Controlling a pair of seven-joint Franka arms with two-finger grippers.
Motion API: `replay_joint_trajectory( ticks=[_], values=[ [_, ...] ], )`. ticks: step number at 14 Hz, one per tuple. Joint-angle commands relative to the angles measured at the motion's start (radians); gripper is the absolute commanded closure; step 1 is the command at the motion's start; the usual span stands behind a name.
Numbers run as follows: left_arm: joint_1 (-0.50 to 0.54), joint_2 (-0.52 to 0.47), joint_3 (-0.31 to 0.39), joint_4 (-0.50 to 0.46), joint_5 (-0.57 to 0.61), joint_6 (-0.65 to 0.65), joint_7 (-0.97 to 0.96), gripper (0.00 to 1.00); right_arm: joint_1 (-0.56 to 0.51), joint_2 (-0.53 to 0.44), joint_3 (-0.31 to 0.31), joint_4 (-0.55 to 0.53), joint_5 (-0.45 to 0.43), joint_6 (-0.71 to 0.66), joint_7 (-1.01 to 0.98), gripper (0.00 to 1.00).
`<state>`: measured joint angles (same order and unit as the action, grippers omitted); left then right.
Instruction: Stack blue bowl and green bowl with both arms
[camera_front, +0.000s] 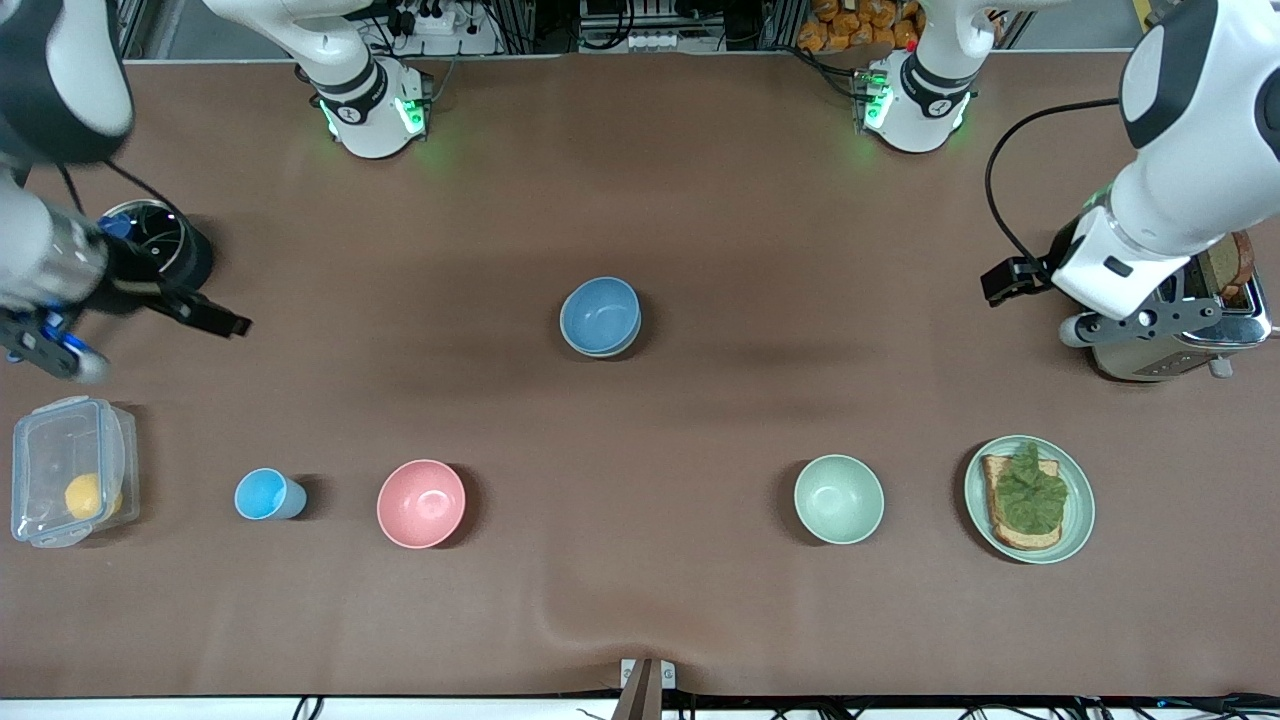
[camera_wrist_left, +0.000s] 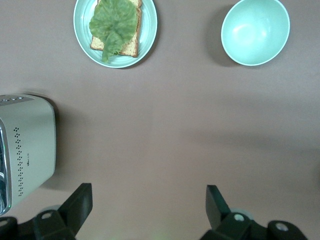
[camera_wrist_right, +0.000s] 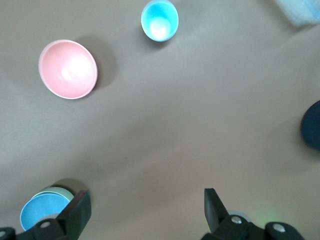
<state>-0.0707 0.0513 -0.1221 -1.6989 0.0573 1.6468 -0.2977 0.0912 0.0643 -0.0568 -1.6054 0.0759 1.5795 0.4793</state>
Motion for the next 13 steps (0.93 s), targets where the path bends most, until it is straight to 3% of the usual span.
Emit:
replay_joint_trajectory(
  ticks=[1,5,8,13],
  values=[
    [0.035,-0.024,-0.028,0.022,0.007,-0.025,0.044,0.0,-0.028,-0.075,0.077,-0.005,-0.062,-0.007,-0.016,0.0],
    [0.057,-0.021,-0.021,0.12,-0.036,-0.133,0.129,0.0,-0.027,-0.11,0.081,-0.002,-0.053,-0.007,-0.018,0.0],
    [0.046,-0.021,0.022,0.189,-0.025,-0.205,0.159,0.0,-0.024,-0.112,0.083,0.025,-0.056,-0.007,-0.019,0.0],
    [0.051,-0.022,0.03,0.216,-0.043,-0.216,0.146,0.0,-0.024,-0.129,0.089,0.027,-0.058,-0.021,-0.019,0.0]
  ],
)
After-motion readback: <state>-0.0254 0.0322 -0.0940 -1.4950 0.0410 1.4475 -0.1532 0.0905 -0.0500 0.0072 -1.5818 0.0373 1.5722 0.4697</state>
